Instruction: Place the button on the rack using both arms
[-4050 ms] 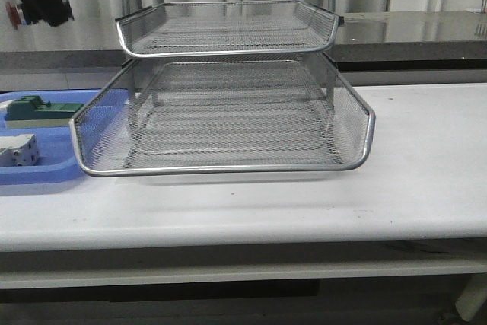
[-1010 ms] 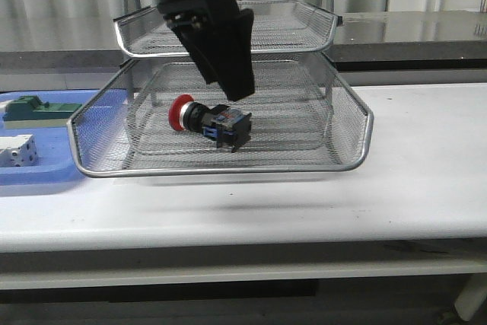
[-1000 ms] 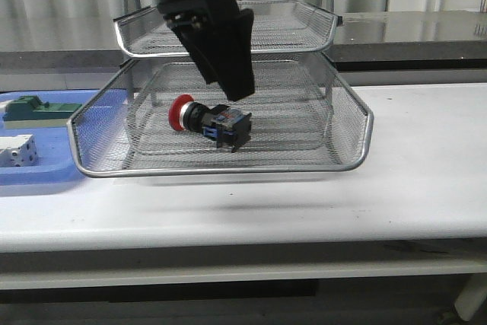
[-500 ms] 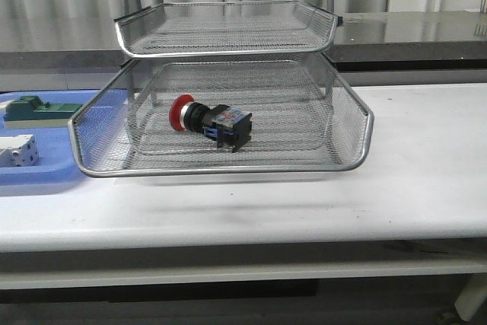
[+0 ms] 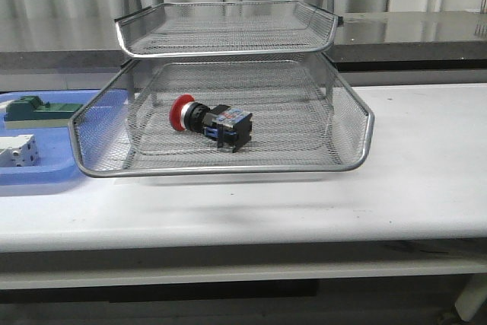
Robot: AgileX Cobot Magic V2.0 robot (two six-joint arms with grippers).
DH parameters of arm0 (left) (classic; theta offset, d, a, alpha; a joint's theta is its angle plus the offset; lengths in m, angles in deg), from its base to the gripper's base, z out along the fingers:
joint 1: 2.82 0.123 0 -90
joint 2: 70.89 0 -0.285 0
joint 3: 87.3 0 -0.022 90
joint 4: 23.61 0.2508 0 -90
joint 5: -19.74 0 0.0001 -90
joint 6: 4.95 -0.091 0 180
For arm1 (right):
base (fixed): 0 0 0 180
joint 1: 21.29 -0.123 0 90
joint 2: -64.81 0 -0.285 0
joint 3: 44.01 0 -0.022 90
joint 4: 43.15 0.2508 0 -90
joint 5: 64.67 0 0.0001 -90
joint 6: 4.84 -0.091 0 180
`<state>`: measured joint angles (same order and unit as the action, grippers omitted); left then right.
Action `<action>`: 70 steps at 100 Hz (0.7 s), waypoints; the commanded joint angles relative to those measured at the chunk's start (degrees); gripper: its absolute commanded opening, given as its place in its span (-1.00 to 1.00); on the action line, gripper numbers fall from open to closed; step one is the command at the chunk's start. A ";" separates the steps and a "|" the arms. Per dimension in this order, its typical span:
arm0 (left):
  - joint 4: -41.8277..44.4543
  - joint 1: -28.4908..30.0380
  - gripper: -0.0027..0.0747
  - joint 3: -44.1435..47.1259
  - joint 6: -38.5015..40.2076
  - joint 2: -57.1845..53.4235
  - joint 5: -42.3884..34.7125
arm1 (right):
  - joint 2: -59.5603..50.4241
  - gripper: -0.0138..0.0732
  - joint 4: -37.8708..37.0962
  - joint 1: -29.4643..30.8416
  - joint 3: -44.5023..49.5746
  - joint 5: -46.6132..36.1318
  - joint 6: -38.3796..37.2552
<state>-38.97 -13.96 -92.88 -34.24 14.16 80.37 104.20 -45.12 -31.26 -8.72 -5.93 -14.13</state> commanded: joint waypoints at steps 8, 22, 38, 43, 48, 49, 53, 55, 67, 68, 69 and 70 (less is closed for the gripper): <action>-3.40 0.93 0.34 10.80 1.01 -10.61 -14.23 | 0.15 -0.84 -0.78 0.06 -2.03 -2.85 0.15; -4.24 0.93 0.34 23.19 2.99 -19.99 -26.30 | 0.15 -0.84 -0.78 0.06 -2.03 -2.85 0.15; -5.20 0.93 0.34 36.82 4.07 -30.96 -38.35 | 0.15 -0.84 -0.78 0.06 -2.03 -2.85 0.15; -5.64 0.93 0.34 40.39 4.07 -34.31 -40.95 | 0.15 -0.84 -0.78 0.06 -2.03 -2.85 0.15; -6.11 0.93 0.34 43.70 4.07 -37.52 -43.09 | 0.15 -0.84 -0.78 0.06 -2.03 -2.85 0.15; -6.45 0.93 0.34 44.61 4.07 -37.98 -43.65 | 0.15 -0.84 -0.78 0.06 -2.03 -2.85 0.15; -7.32 0.93 0.34 47.23 4.07 -40.62 -45.13 | 0.15 -0.84 -0.78 0.06 -2.03 -2.85 0.15; -7.73 0.93 0.34 48.08 4.07 -41.89 -45.90 | 0.15 -0.84 -0.78 0.06 -2.03 -2.85 0.15; -9.24 0.93 0.34 54.94 4.07 -48.42 -50.94 | 0.15 -0.84 -0.78 0.06 -2.03 -2.85 0.15; -9.36 0.93 0.34 55.29 4.07 -48.75 -51.63 | 0.15 -0.84 -0.78 0.06 -2.03 -2.85 0.15; -9.35 0.93 0.34 55.64 4.07 -49.42 -51.96 | 0.15 -0.84 -0.78 0.06 -2.03 -2.85 0.15; -9.50 0.93 0.34 56.31 4.07 -49.74 -52.67 | 0.15 -0.84 -0.78 0.06 -2.03 -2.85 0.15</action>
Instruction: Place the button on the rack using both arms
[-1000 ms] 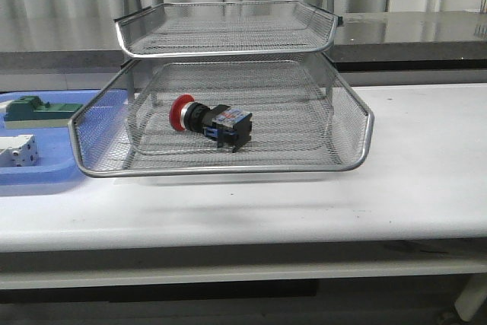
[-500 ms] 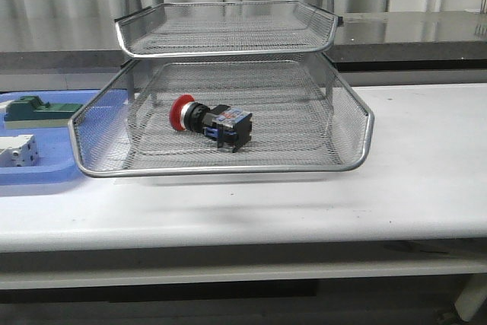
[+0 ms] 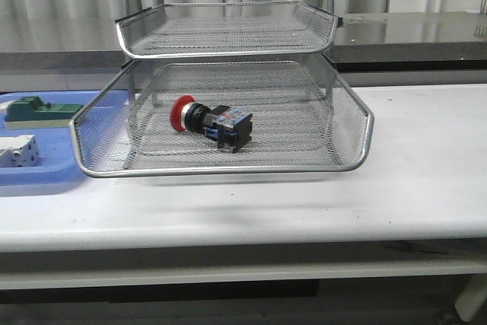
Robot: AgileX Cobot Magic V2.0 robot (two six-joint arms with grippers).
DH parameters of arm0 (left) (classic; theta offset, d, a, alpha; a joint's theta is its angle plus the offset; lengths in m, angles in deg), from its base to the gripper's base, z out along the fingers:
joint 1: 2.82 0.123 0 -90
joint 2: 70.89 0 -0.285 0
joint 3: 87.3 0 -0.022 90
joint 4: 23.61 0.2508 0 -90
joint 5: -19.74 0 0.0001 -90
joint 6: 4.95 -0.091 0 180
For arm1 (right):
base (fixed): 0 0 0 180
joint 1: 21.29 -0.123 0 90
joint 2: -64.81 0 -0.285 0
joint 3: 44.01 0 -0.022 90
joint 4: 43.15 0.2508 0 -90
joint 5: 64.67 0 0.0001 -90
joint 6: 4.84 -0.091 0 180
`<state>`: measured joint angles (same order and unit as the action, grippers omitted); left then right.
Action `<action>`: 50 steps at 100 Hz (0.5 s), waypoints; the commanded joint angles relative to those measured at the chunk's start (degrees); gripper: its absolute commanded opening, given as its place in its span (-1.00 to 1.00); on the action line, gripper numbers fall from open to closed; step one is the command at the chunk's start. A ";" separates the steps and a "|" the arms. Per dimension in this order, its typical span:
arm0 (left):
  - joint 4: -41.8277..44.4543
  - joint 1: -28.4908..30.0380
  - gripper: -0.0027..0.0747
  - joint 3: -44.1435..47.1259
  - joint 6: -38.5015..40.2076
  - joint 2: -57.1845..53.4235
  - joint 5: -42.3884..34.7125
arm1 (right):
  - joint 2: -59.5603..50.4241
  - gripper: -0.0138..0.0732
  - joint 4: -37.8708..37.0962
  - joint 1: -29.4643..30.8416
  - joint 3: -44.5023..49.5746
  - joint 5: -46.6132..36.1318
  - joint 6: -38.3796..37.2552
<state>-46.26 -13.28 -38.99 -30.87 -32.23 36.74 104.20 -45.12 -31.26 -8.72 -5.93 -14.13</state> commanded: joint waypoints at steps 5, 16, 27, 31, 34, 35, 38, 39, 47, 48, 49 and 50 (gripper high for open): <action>-2.30 0.26 0.34 4.70 0.69 -5.42 -11.44 | 0.15 -0.84 -0.78 0.06 -2.03 -2.85 0.15; -2.33 0.26 0.34 9.06 0.69 -8.73 -16.01 | 0.15 -0.84 -0.78 0.06 -2.03 -2.85 0.15; -2.33 0.26 0.34 11.14 0.69 -9.76 -16.99 | 0.15 -0.84 -0.78 0.06 -2.03 -2.85 0.15; -2.33 0.26 0.34 11.58 0.69 -9.76 -16.99 | 0.15 -0.84 -0.78 0.06 -2.03 -2.85 0.15; -2.33 0.26 0.34 11.74 0.69 -9.76 -16.99 | 0.15 -0.84 -0.78 0.06 -2.03 -2.85 0.15; -2.33 0.26 0.34 11.84 0.69 -9.76 -16.99 | 0.15 -0.84 -0.78 0.06 -2.03 -2.85 0.15; -2.33 0.26 0.34 11.98 0.69 -9.76 -16.99 | 0.15 -0.84 -0.78 0.06 -2.03 -2.85 0.15; -2.33 0.26 0.34 11.98 0.69 -9.76 -16.99 | 0.15 -0.84 -0.78 0.06 -2.03 -2.85 0.15; -2.33 0.26 0.33 12.07 0.69 -9.76 -16.99 | 0.15 -0.84 -0.78 0.06 -2.03 -2.85 0.15; -2.33 0.26 0.32 12.07 0.69 -9.76 -16.99 | 0.15 -0.84 -0.78 0.06 -2.03 -2.85 0.15; -2.33 0.26 0.32 12.07 0.69 -9.76 -16.99 | 0.15 -0.84 -0.78 0.06 -2.03 -2.85 0.15; -2.33 0.26 0.30 12.07 0.69 -9.76 -16.99 | 0.15 -0.84 -0.78 0.06 -2.03 -2.85 0.15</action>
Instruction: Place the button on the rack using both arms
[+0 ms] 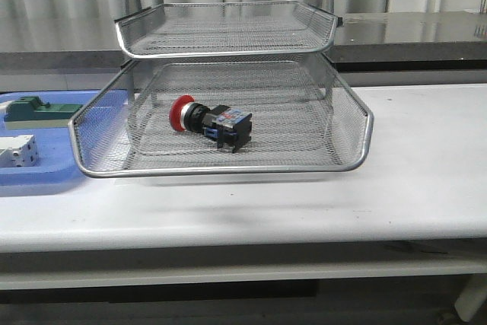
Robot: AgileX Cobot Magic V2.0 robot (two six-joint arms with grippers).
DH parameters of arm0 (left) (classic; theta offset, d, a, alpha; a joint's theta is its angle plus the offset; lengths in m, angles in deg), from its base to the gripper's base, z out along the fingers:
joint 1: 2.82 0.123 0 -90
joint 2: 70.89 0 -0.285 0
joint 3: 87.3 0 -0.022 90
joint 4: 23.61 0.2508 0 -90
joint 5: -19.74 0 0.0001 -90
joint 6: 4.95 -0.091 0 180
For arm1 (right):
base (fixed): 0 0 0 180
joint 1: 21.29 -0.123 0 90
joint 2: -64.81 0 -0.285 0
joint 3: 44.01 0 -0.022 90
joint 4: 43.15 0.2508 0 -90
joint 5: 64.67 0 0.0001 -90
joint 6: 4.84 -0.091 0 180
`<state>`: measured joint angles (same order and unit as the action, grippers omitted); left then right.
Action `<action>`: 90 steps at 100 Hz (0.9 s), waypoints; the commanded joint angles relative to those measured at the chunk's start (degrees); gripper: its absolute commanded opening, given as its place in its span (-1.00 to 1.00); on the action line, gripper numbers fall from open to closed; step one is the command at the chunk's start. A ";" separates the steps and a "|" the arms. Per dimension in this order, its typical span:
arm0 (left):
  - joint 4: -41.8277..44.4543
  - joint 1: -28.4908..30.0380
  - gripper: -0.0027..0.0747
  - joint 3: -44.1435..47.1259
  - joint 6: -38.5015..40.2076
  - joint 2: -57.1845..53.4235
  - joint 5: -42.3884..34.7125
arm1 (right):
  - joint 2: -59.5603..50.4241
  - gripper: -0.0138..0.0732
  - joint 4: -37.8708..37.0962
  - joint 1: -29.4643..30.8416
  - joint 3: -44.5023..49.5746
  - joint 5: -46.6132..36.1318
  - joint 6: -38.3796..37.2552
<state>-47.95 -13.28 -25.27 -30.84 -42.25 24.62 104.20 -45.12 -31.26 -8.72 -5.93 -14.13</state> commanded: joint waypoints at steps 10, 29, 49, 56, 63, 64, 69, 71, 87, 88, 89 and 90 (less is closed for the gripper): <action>-0.65 0.26 0.09 -1.65 0.67 0.26 -4.88 | 0.15 -0.84 -0.78 0.06 -2.03 -2.85 0.15; -0.65 0.26 -0.61 -1.65 0.67 0.26 -4.88 | 0.15 -0.84 -0.78 0.06 -2.03 -2.85 0.15; -0.65 0.26 -0.98 -1.65 0.54 0.26 -4.88 | 0.15 -0.84 -0.78 0.06 -2.03 -2.85 0.15; -0.65 0.26 -0.98 -1.65 0.54 0.26 -4.88 | 0.15 -0.84 -0.78 0.06 -2.03 -2.85 0.15; -0.65 0.26 -0.98 -1.65 0.54 0.26 -4.88 | 0.15 -0.84 -0.73 0.06 -2.03 -2.84 0.15; -0.65 0.26 -0.98 -1.65 0.54 0.26 -4.88 | 0.15 -0.84 -0.73 0.06 -2.03 -2.84 0.15; -0.65 0.26 -0.98 -1.65 0.54 0.26 -4.88 | 0.15 -0.84 -0.73 0.06 -2.03 -3.09 0.15; -0.65 0.26 -0.98 -1.65 0.54 0.26 -4.88 | 0.15 -0.84 -0.73 0.06 -2.03 -3.12 0.15; -0.65 0.26 -0.98 -1.65 0.54 0.26 -4.88 | 0.15 -0.84 -0.73 0.06 -2.03 -3.37 0.15; -0.65 0.26 -0.98 -1.65 0.54 0.26 -4.88 | 0.15 -0.84 -0.73 0.06 -2.03 -3.49 0.15; -0.65 0.26 -0.98 -1.65 0.54 0.26 -4.88 | 0.15 -0.84 -0.73 0.06 -2.03 -3.54 0.15; -0.65 0.26 -0.98 -1.65 0.54 0.26 -4.88 | 0.15 -0.84 -0.73 0.06 -2.03 -3.66 0.15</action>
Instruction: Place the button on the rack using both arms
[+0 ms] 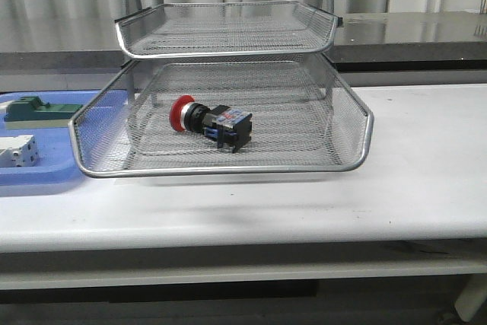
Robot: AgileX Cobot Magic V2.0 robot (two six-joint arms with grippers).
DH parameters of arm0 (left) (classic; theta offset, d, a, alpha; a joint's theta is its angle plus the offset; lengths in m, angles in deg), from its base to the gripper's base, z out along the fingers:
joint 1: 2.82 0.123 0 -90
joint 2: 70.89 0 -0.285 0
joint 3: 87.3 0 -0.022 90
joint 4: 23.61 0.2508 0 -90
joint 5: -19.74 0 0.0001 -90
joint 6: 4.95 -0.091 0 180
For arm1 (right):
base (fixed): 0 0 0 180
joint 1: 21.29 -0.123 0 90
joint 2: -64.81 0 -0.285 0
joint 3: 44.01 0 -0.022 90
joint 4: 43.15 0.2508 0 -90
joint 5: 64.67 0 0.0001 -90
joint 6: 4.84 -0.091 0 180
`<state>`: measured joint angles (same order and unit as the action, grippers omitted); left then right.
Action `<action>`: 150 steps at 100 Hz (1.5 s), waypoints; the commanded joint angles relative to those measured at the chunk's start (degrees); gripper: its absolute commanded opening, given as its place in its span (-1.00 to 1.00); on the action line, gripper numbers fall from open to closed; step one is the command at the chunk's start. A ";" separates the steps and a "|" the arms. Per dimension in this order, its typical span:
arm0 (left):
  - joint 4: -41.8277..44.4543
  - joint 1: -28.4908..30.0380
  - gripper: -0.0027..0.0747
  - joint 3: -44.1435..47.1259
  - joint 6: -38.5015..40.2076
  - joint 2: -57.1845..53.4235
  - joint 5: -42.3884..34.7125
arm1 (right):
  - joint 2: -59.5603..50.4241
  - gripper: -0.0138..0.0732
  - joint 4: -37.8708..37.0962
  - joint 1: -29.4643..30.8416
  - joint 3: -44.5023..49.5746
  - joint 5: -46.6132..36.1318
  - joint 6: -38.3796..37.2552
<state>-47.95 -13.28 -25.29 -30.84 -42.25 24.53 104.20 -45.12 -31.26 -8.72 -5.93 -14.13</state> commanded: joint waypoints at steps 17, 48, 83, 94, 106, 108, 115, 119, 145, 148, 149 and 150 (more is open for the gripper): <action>-0.65 0.26 -0.98 -1.63 0.54 0.26 -4.79 | 0.15 -0.84 0.17 0.06 -2.03 -3.70 0.15; -0.65 0.26 -0.98 -1.63 0.54 0.26 -4.79 | 2.66 -0.84 12.56 0.06 -2.03 -8.40 2.51; -0.65 0.26 -0.98 -1.63 0.54 0.26 -4.79 | 19.54 -0.81 29.18 -1.52 -2.03 -10.36 18.25; -0.65 0.26 -0.98 -1.63 0.54 0.26 -4.79 | 24.27 -0.81 29.63 -4.93 -2.03 -13.98 19.21; -0.65 0.26 -0.98 -1.63 0.54 0.26 -4.79 | 28.73 -0.81 29.63 -10.11 -2.03 -18.93 19.21; -0.65 0.26 -0.98 -1.63 0.54 0.26 -4.79 | 29.51 -0.81 29.63 -11.09 -2.03 -19.83 19.21; -0.65 0.26 -0.98 -1.63 0.54 0.26 -4.79 | 32.16 -0.81 29.63 -14.43 -2.03 -22.93 19.21; -0.65 0.26 -0.98 -1.63 0.54 0.26 -4.79 | 33.84 -0.81 29.63 -16.40 -2.03 -24.63 19.21; -0.65 0.26 -0.98 -1.63 0.54 0.26 -4.79 | 44.08 -0.81 29.67 -26.57 -2.03 -32.85 19.15; -0.65 0.26 -0.98 -1.63 0.54 0.26 -4.79 | 45.03 -0.81 29.67 -27.49 -2.03 -33.70 19.15; -0.65 0.26 -0.98 -1.63 0.54 0.26 -4.79 | 45.48 -0.81 29.67 -27.93 -2.03 -33.88 19.15; -0.65 0.26 -0.98 -1.63 0.54 0.26 -4.79 | 45.71 -0.81 29.67 -28.15 -2.12 -34.25 19.15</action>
<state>-47.95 -13.28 -25.29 -30.84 -42.25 24.53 148.58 -16.62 -57.13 -8.77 -35.49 4.46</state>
